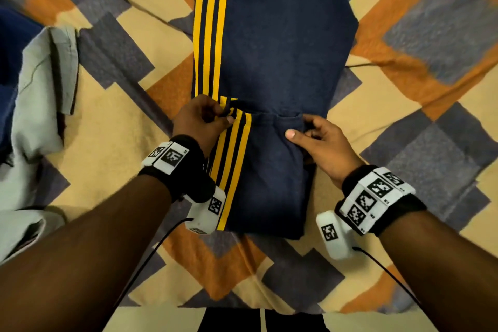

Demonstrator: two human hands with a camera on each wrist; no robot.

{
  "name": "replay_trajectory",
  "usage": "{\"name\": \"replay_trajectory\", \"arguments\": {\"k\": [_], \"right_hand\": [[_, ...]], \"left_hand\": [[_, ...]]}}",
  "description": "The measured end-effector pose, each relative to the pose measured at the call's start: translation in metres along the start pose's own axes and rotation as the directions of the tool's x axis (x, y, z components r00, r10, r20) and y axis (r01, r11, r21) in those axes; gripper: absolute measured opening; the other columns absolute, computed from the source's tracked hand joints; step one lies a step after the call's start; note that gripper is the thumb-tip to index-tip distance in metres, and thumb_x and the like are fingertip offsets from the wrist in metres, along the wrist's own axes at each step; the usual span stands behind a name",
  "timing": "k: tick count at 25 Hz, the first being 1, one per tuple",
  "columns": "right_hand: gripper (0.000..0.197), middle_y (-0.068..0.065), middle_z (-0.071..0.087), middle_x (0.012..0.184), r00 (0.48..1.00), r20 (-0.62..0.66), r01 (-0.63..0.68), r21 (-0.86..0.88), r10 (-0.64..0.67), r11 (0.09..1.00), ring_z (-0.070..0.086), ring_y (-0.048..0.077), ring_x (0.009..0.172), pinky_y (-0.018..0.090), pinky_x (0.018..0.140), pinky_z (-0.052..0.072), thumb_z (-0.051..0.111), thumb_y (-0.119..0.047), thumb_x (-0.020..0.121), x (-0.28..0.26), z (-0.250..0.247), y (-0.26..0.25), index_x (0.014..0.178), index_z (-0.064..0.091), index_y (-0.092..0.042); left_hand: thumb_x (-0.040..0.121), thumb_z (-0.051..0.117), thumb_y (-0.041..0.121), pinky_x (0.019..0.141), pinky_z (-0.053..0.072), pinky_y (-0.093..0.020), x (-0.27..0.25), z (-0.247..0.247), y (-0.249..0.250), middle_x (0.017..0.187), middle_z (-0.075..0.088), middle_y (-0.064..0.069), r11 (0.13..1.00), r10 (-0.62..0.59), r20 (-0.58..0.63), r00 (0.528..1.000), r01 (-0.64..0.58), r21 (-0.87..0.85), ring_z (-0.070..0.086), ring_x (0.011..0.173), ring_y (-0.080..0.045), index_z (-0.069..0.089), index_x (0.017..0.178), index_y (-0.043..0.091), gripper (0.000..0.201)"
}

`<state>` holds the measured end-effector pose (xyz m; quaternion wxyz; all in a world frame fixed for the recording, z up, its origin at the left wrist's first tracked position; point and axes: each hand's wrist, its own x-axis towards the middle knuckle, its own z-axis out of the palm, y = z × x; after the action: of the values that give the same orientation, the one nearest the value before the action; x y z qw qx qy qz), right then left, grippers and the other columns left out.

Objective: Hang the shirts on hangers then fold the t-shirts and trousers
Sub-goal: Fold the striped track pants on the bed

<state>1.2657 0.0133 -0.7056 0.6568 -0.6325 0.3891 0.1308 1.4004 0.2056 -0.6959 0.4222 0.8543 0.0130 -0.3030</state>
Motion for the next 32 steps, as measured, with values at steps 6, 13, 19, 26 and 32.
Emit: {"name": "replay_trajectory", "arguments": {"k": [6,13,19,26,32], "right_hand": [[0.037,0.017,0.058,0.089,0.997,0.055,0.051,0.059,-0.054,0.997,0.056,0.021,0.079,0.023,0.063,0.049,0.065,-0.020,0.089,0.041,-0.026,-0.046,0.097,0.057,0.015],[0.018,0.005,0.065,0.088,0.969,-0.203,0.066,-0.341,-0.142,0.938,0.060,0.021,0.081,0.028,0.066,0.042,0.052,-0.025,0.096,0.131,-0.017,-0.107,0.093,0.064,-0.012],[0.024,0.009,0.059,0.112,0.889,-0.287,0.246,-0.360,-0.357,0.900,0.054,0.020,0.102,0.025,0.083,0.037,0.045,-0.024,0.100,0.158,-0.020,-0.160,0.111,0.055,-0.006],[0.048,0.004,0.060,0.114,0.949,-0.311,-0.027,-0.257,-0.057,0.966,0.061,0.022,0.093,0.035,0.078,0.051,0.066,-0.053,0.081,0.097,-0.029,-0.105,0.116,0.048,-0.024],[0.020,0.006,0.065,0.085,0.961,0.131,-0.245,-0.004,0.243,0.970,0.063,0.001,0.061,0.017,0.052,0.046,0.067,0.000,0.085,-0.027,-0.028,-0.021,0.102,0.058,-0.007]], "left_hand": [[0.081,0.070,0.010,0.070,0.052,-0.033,0.031,-0.015,0.039,0.085,0.064,-0.002,0.978,0.082,-0.050,0.995,-0.090,-0.187,0.062,0.077,-0.016,0.050,0.082,0.029,0.028],[0.087,0.063,0.014,0.063,0.045,-0.021,0.115,-0.005,0.081,0.077,0.047,0.001,0.979,0.201,-0.037,0.979,-0.200,0.032,0.050,0.068,-0.011,0.041,0.106,0.026,0.031],[0.083,0.065,0.009,0.068,0.045,-0.012,0.157,-0.017,0.127,0.089,0.048,0.002,0.921,0.352,-0.195,0.915,-0.376,-0.104,0.050,0.077,-0.005,0.042,0.106,0.019,0.034],[0.084,0.066,0.041,0.074,0.051,-0.033,0.072,-0.010,0.068,0.091,0.057,0.005,0.990,-0.004,-0.048,0.999,0.011,0.142,0.058,0.082,-0.016,0.040,0.125,0.026,0.050],[0.081,0.072,0.035,0.085,0.046,-0.026,-0.037,-0.017,-0.021,0.108,0.062,0.002,0.965,-0.121,0.049,0.991,0.106,0.240,0.060,0.098,-0.018,0.052,0.125,0.018,0.051]]}}
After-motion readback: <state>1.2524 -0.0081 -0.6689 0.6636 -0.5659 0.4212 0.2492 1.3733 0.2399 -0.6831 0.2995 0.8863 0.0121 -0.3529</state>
